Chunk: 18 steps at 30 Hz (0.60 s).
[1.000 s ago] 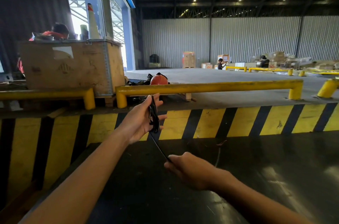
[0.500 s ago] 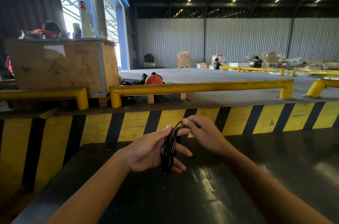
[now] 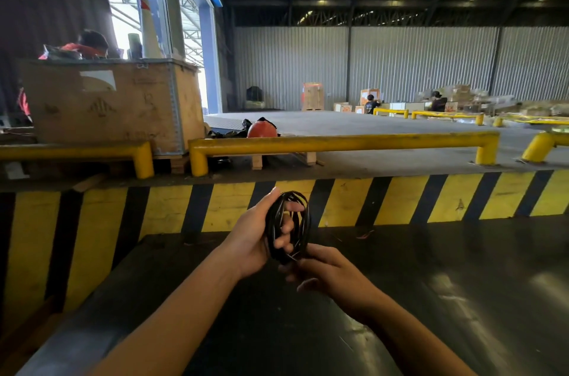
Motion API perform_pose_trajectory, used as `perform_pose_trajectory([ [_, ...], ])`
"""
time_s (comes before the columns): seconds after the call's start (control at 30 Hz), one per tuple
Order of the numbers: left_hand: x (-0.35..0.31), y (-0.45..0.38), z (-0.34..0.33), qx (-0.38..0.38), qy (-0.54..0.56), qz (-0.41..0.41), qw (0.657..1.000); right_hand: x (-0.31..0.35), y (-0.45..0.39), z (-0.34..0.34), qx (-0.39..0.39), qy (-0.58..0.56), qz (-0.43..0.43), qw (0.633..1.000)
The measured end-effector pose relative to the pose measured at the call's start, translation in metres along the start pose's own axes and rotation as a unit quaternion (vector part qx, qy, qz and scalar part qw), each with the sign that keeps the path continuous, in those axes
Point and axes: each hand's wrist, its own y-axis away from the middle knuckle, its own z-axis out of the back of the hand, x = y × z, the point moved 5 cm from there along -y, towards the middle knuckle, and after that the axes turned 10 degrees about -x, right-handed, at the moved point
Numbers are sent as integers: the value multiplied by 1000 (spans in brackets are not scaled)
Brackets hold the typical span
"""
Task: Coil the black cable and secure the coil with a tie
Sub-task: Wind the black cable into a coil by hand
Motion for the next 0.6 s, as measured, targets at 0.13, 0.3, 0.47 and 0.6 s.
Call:
perform_pose_trajectory([
  [0.13, 9, -3, 9, -72, 78, -11, 994, -1, 1, 2, -22, -60, -50, 997],
  [0.3, 32, -1, 7, -96, 121, -1, 988, -2, 3, -2, -51, -22, -60, 997],
  [0.47, 46, 2, 0, -44, 153, 4, 987, -5, 3, -3, -114, -33, -52, 992],
  [0.6, 56, 1, 1, -51, 164, 18, 985, -6, 4, -1, -181, -41, -25, 982],
])
